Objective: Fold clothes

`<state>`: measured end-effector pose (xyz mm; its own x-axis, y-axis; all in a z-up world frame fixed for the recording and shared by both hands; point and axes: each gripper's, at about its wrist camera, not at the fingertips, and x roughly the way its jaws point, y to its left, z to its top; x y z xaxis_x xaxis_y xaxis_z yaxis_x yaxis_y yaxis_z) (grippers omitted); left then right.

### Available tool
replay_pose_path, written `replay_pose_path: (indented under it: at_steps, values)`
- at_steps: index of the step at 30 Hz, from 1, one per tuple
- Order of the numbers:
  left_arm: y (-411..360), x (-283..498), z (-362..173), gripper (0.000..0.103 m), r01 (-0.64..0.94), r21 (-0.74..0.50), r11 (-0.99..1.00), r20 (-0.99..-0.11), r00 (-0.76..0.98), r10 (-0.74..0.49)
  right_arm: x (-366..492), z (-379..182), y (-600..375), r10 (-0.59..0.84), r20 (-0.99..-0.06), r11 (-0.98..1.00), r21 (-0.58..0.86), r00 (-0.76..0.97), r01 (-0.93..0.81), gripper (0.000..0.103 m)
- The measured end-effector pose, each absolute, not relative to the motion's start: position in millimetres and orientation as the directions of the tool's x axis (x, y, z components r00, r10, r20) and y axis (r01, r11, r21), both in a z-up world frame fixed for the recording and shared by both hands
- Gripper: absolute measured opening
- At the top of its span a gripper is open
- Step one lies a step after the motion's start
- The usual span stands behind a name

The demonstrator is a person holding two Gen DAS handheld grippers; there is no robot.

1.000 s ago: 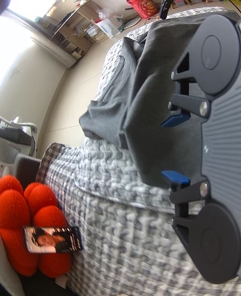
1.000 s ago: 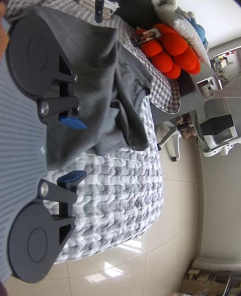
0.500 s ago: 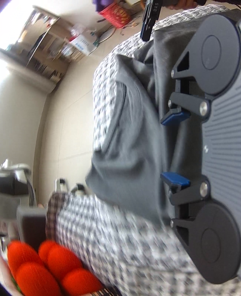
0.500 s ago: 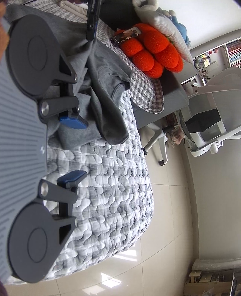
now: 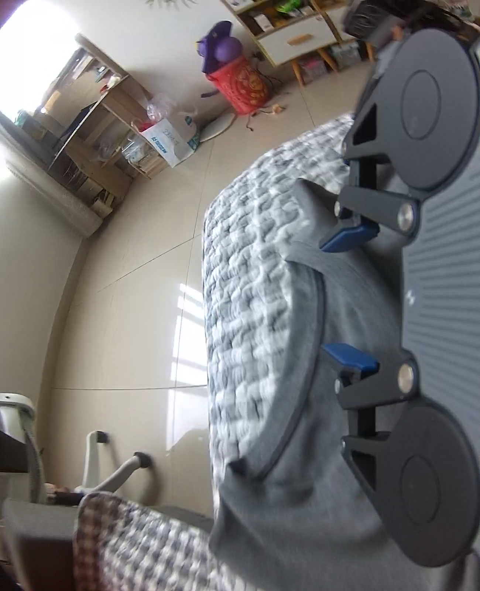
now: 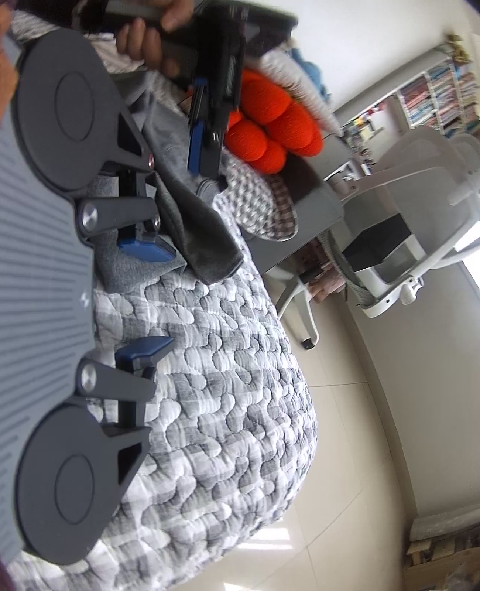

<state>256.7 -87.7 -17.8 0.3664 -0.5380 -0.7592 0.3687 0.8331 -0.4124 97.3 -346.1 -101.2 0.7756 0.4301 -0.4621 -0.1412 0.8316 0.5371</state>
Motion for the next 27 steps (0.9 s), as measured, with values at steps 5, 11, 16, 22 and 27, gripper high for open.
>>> replay_pose_path:
  at_steps: [5, 11, 16, 22, 27]
  values:
    - [-96, 276, -40, 0.049, 0.286, -0.546, 0.787, -0.737, 0.281, -0.614, 92, -102, -352, 0.441, -0.432, 0.813, 0.563, 0.786, -0.147, 0.049]
    - [-110, 278, -32, 0.044, 0.352, -0.517, 0.78, -0.691, 0.366, -0.623, 87, -102, -355, 0.444, -0.418, 0.806, 0.573, 0.793, -0.149, 0.049]
    - [-129, 278, -31, 0.05, 0.567, -0.375, 0.734, -0.667, 0.384, -0.638, 85, -102, -355, 0.441, -0.412, 0.804, 0.577, 0.797, -0.146, 0.049]
    - [-136, 282, -44, 0.051, 0.658, -0.349, 0.667, -0.665, 0.327, -0.672, 85, -103, -354, 0.438, -0.41, 0.804, 0.576, 0.8, -0.145, 0.049]
    - [-129, 273, -51, 0.052, 0.709, -0.282, 0.646, -0.67, 0.336, -0.662, 84, -102, -350, 0.426, -0.416, 0.818, 0.557, 0.803, -0.145, 0.049]
